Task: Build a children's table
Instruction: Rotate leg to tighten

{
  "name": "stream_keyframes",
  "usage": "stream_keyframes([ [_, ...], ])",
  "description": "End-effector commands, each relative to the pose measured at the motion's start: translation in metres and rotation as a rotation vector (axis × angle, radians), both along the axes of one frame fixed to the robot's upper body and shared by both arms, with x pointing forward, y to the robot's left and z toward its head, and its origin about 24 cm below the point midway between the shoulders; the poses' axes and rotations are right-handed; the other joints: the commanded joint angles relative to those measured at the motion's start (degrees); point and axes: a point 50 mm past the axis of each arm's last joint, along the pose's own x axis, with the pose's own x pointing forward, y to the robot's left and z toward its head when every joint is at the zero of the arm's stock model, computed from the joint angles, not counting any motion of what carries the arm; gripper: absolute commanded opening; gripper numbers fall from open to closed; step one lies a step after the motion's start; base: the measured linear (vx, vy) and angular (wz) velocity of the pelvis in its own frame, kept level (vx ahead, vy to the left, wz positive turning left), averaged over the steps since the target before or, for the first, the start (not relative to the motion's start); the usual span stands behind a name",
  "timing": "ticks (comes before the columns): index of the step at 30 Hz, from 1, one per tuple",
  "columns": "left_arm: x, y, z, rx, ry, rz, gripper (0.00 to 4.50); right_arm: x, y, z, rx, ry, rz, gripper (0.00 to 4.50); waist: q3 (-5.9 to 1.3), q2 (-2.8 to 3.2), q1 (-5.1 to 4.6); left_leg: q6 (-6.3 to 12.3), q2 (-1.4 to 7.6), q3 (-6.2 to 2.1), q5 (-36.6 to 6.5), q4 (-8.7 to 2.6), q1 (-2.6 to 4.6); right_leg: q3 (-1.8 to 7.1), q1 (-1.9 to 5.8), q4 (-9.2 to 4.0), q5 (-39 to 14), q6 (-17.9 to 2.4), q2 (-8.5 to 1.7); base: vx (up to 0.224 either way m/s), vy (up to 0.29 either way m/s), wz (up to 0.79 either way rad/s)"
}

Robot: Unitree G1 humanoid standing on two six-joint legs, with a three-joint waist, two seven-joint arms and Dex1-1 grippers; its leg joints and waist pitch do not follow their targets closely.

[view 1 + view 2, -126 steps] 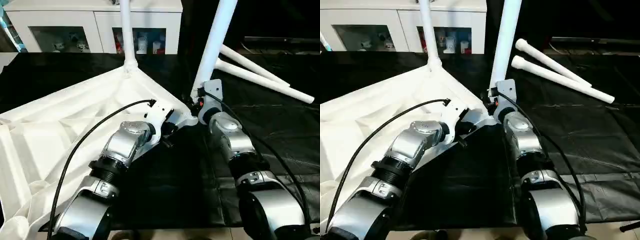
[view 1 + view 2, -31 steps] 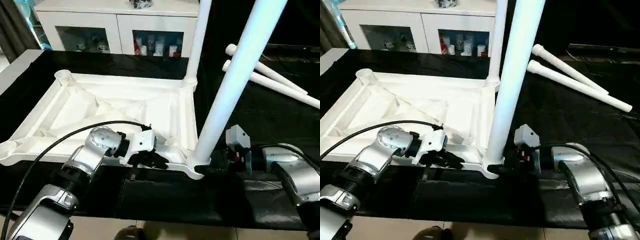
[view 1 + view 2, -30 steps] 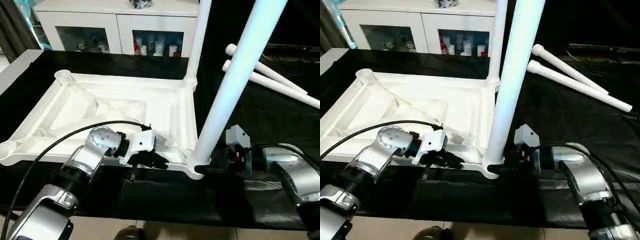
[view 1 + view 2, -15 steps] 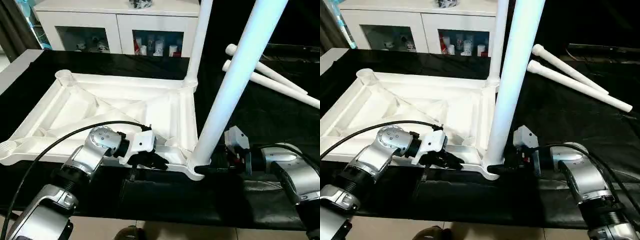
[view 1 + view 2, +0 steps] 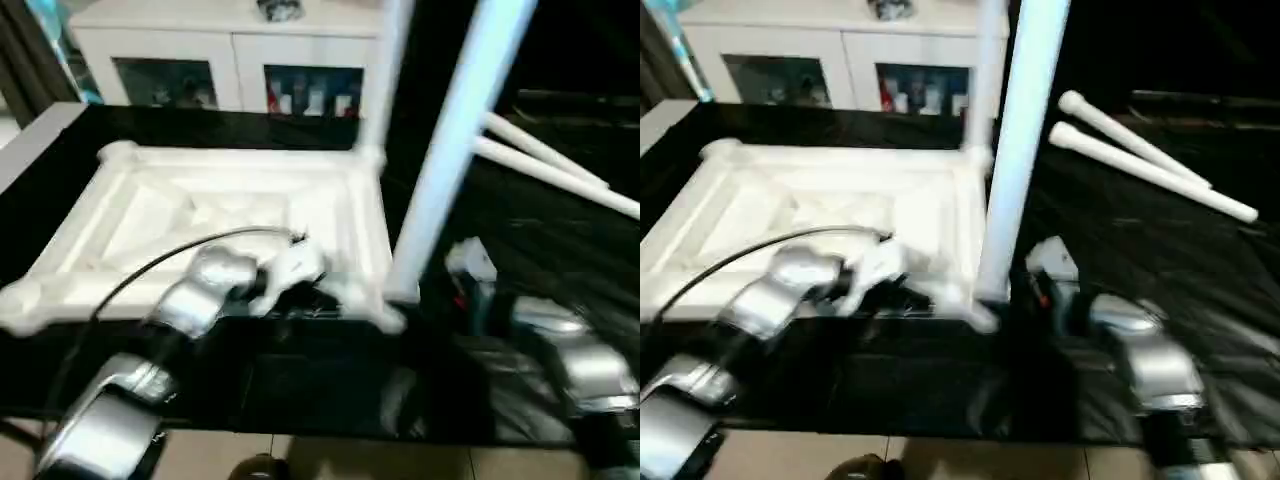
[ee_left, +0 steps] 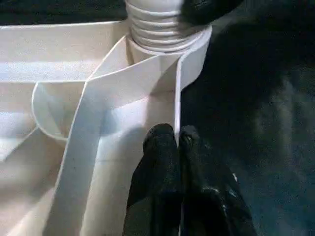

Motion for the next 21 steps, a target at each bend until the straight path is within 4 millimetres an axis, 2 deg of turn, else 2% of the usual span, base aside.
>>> stream_keyframes([
  [1,0.013,-0.029,0.021,-0.081,-0.072,0.099,0.0,-0.001,0.026,-0.012,0.007,0.056,-0.028,2.72,-3.81,-0.2,-0.42,-5.73,4.89,-3.79,-22.76,-5.53,2.96,2.17,0.65,-5.44,-20.08,-9.12,-4.75,0.0,0.0,0.0],
  [2,0.016,-0.035,0.023,-0.091,-0.078,0.148,0.0,0.0,0.032,-0.013,0.008,0.054,-0.061,2.72,-3.82,-0.12,-0.74,-6.32,4.82,-3.66,-23.18,-5.66,3.06,2.19,0.35,-5.32,-18.13,-9.38,-4.44,0.0,0.0,0.0],
  [4,0.021,-0.047,0.027,-0.114,-0.091,0.223,0.0,0.004,0.042,-0.017,0.023,0.07,-0.143,2.72,-3.85,-0.43,-0.83,-5.97,4.53,-3.43,-22.92,-5.5,3.09,2.36,0.32,-5.59,-17.01,-9.39,-4.5,0.0,0.0,0.0],
  [5,0.022,-0.052,0.027,-0.12,-0.095,0.254,0.0,0.006,0.045,-0.018,0.025,0.07,-0.178,2.71,-3.86,-0.35,-0.68,-5.81,4.45,-3.32,-23.28,-5.21,3.53,2.49,-0.08,-5.98,-17.63,-9.47,-4.72,0.0,0.0,0.0],
  [7,0.024,-0.058,0.028,-0.122,-0.11,0.291,0.0,0.01,0.05,-0.02,0.022,0.077,-0.245,2.71,-3.72,-0.26,-0.58,-5.12,4.49,-3.5,-23.1,-5.19,3.42,2.54,0.21,-6.35,-18.58,-8.85,-4.9,0.0,0.0,0.0],
  [8,0.025,-0.062,0.029,-0.112,-0.122,0.311,0.0,0.012,0.052,-0.021,0.009,0.08,-0.287,2.71,-3.7,-0.23,-0.59,-4.9,4.49,-3.55,-23.06,-5.42,3.31,2.42,0.3,-6.38,-18.63,-8.27,-4.68,0.0,0.0,0.0],
  [10,0.026,-0.064,0.029,-0.098,-0.138,0.323,0.0,0.014,0.055,-0.022,0.011,0.089,-0.33,2.71,-3.95,-0.17,-0.69,-5.13,4.56,-3.43,-22.92,-5.54,3.66,2.42,0.05,-6.18,-16.65,-8.2,-4.37,0.0,0.0,0.0],
  [13,0.026,-0.065,0.03,-0.101,-0.132,0.333,0.0,0.017,0.055,-0.02,0.051,0.085,-0.374,2.71,-4.19,-0.06,-0.71,-4.48,4.6,-3.28,-20.77,-5.87,3.4,2.21,0.55,-5.86,-11.72,-8.59,-4.1,0.0,0.0,0.0],
  [14,0.027,-0.064,0.031,-0.1,-0.134,0.336,0.0,0.019,0.055,-0.019,0.071,0.087,-0.392,3.06,-4.11,-0.08,-0.72,-4.12,4.55,-3.12,-20.28,-5.95,3.3,2.19,0.45,-5.8,-10.75,-8.88,-4.06,0.0,0.0,0.0],
  [16,0.028,-0.062,0.031,-0.096,-0.138,0.343,0.0,0.021,0.052,-0.017,0.091,0.084,-0.417,3.41,-4.22,-0.1,-0.65,-3.67,4.52,-3.13,-19.58,-5.79,3.2,2.23,0.72,-5.86,-10.92,-9.04,-4.32,0.0,0.0,0.0],
  [18,0.03,-0.056,0.031,-0.085,-0.15,0.35,0.0,0.022,0.047,-0.015,0.087,0.063,-0.424,3.5,-4.26,-0.1,-0.62,-3.2,4.57,-3.11,-18.47,-5.69,3.02,2.3,0.82,-5.76,-10.0,-9.22,-4.36,0.0,0.0,0.0],
  [19,0.031,-0.054,0.03,-0.08,-0.155,0.353,0.0,0.023,0.045,-0.014,0.082,0.051,-0.422,3.76,-4.39,-0.19,-0.72,-2.6,4.46,-3.1,-17.42,-5.64,2.77,2.24,1.05,-5.67,-8.8,-9.16,-4.3,0.0,0.0,0.0],
  [20,0.031,-0.051,0.03,-0.076,-0.165,0.345,0.0,0.022,0.041,-0.012,0.074,0.038,-0.411,3.76,-4.5,-0.24,-0.85,-2.32,4.46,-3.14,-16.37,-5.59,2.58,2.24,1.25,-5.48,-7.49,-9.24,-4.33,0.0,0.0,0.0],
  [21,0.032,-0.047,0.028,-0.071,-0.164,0.345,0.0,0.021,0.035,-0.01,0.067,0.014,-0.393,3.76,-4.81,-0.28,-1.0,-1.16,4.46,-3.14,-13.18,-5.33,2.21,2.19,1.53,-5.03,-3.51,-9.7,-4.27,0.0,0.0,0.0],
])
